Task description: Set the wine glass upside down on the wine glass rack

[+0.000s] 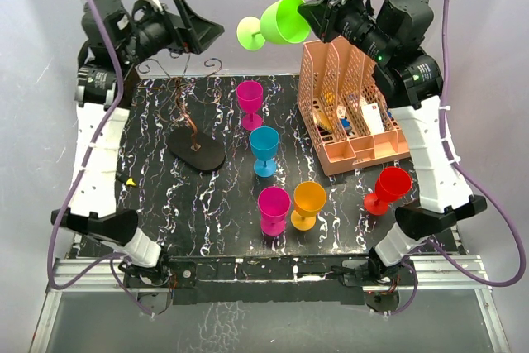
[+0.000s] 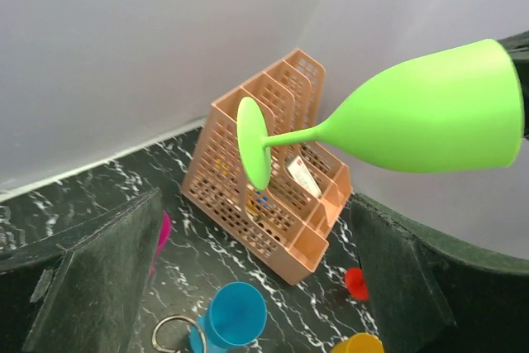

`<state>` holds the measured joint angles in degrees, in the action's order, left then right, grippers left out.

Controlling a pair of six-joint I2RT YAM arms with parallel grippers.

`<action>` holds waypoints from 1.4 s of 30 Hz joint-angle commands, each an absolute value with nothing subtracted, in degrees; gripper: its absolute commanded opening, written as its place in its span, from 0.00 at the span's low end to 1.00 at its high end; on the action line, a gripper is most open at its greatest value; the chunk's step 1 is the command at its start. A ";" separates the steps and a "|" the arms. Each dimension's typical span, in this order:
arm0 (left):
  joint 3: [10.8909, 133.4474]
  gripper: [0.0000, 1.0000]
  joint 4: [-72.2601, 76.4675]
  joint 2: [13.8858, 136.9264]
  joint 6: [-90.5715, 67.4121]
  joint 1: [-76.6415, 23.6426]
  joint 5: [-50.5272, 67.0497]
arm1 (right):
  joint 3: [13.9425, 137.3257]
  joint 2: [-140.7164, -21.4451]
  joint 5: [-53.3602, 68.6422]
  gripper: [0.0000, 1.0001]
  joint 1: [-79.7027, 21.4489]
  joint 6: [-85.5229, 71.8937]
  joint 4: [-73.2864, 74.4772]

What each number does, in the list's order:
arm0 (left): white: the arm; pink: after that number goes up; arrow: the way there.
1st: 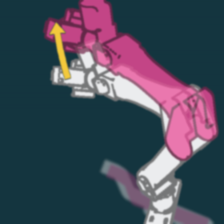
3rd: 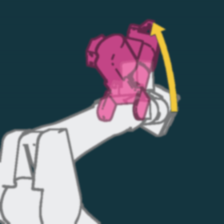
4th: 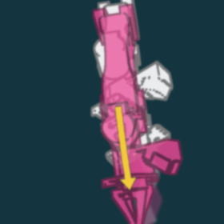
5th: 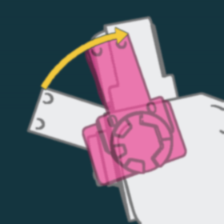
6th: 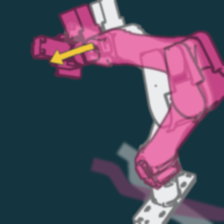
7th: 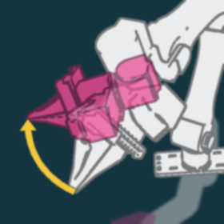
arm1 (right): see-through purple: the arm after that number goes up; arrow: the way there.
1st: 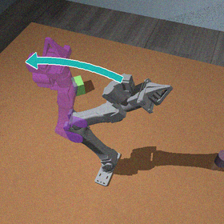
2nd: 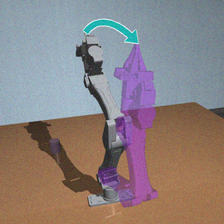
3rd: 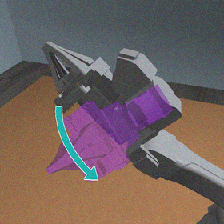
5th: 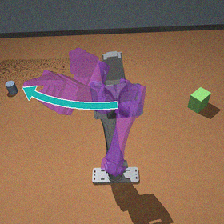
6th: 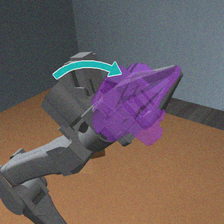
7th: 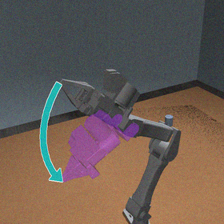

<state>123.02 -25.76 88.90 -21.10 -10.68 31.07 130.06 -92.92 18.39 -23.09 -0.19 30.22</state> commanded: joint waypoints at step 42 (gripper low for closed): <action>118.96 0.00 -18.31 89.53 -26.65 -17.21 31.63 | 120.08 -80.89 23.84 0.71 -18.50 3.53 29.54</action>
<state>117.10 -16.82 95.26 -29.76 -18.44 35.44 120.33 -84.60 24.05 -19.03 0.71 30.24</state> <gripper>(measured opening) 0.020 0.646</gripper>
